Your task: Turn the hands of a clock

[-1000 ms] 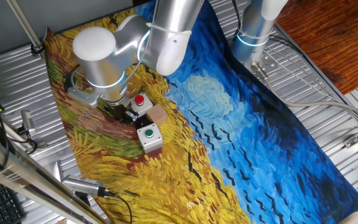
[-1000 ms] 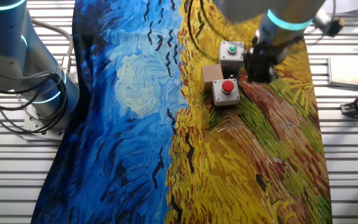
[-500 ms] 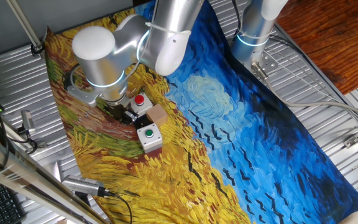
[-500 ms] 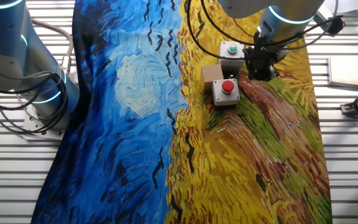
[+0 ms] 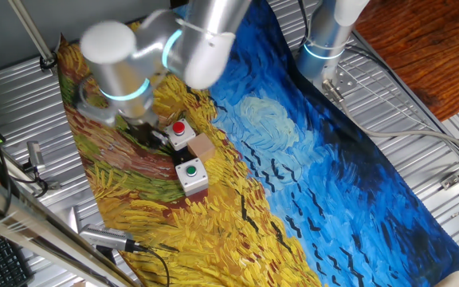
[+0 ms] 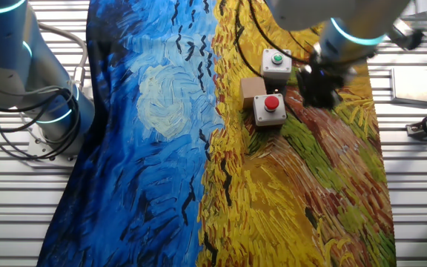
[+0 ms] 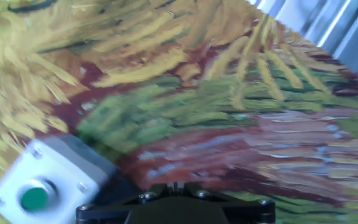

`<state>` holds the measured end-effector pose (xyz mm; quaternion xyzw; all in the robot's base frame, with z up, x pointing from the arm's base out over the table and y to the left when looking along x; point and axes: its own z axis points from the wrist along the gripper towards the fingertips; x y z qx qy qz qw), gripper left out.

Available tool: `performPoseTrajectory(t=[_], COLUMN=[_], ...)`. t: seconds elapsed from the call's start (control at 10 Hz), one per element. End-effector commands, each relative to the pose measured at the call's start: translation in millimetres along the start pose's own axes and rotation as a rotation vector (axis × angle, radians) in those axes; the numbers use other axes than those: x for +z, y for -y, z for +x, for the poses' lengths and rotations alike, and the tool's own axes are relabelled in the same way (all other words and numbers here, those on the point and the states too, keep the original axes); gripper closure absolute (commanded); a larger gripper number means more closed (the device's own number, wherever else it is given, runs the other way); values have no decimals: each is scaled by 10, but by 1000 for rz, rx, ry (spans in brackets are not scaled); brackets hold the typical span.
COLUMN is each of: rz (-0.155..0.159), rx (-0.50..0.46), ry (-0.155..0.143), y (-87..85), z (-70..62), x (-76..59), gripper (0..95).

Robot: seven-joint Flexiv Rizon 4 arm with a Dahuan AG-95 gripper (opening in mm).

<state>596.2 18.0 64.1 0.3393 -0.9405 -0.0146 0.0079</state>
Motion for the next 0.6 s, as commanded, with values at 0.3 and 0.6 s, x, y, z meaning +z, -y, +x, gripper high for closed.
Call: performPoseTrajectory(t=[0.3, 0.6], rz=[8, 11], rx=[-80, -61], ry=[0, 2], y=[443, 433], z=[233, 203], x=[-34, -14], gripper=[950, 950])
